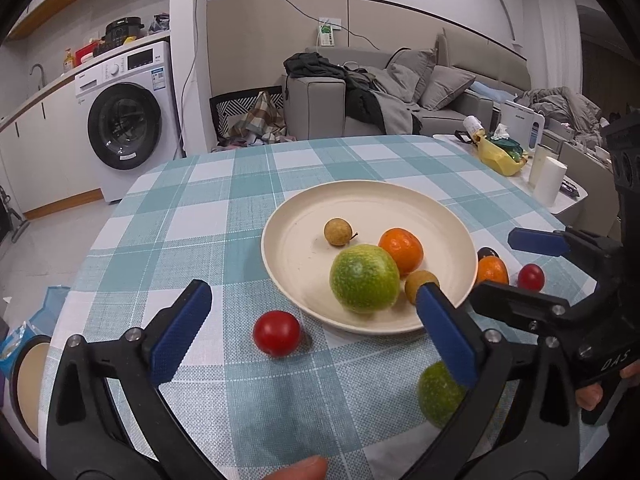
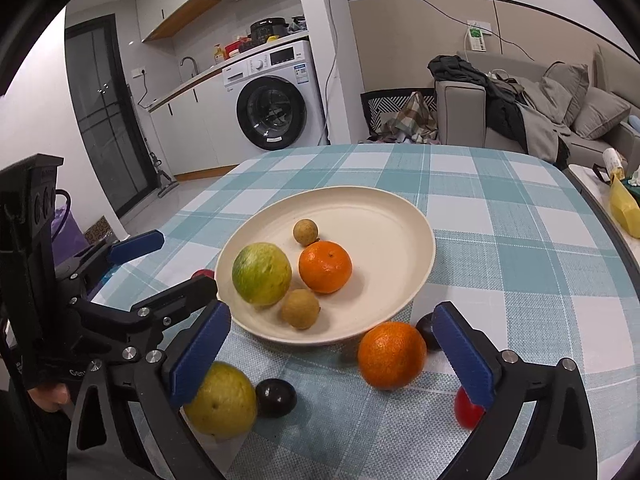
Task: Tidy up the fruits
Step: 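Move the left gripper to the yellow-green citrus while the right gripper backs toward the tomato, then close the left gripper around the yellow-green citrus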
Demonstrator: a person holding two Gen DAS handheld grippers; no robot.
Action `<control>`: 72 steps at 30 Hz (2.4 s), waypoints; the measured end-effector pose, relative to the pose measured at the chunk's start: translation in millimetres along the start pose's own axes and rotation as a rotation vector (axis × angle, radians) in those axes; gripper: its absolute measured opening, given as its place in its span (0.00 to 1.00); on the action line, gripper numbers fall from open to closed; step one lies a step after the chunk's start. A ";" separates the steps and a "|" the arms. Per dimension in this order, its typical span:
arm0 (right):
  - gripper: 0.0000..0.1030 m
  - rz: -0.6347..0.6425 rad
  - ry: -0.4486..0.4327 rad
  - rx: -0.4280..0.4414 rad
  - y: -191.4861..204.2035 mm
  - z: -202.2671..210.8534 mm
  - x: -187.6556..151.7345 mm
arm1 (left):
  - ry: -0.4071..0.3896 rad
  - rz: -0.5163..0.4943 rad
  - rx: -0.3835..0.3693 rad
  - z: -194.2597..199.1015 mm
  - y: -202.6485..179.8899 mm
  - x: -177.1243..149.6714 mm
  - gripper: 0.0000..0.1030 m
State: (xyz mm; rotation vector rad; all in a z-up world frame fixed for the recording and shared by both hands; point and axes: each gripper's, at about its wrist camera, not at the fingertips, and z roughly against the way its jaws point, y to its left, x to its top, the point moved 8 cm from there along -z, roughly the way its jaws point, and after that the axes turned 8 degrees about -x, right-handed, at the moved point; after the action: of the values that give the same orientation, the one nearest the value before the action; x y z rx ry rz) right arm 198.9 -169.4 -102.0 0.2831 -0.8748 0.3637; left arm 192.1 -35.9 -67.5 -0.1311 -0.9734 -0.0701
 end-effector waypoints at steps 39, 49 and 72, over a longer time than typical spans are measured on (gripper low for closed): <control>0.99 -0.066 0.083 -0.050 -32.0 8.6 -24.7 | 0.068 -0.068 -0.136 19.5 -45.7 -23.5 0.99; 0.74 -0.018 0.120 -0.012 -17.7 0.9 -26.8 | 0.086 -0.099 -0.187 18.9 -61.0 -28.5 0.99; 0.57 -0.041 0.147 -0.009 -25.8 1.2 -29.8 | 0.195 -0.189 -0.259 6.2 -83.6 -47.1 0.96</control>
State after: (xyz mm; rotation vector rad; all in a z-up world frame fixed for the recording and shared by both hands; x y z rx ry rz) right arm 191.5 -198.9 -127.1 0.2626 -0.7253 0.3383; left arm 150.8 -117.7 -96.4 -0.2651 -0.7768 -0.3765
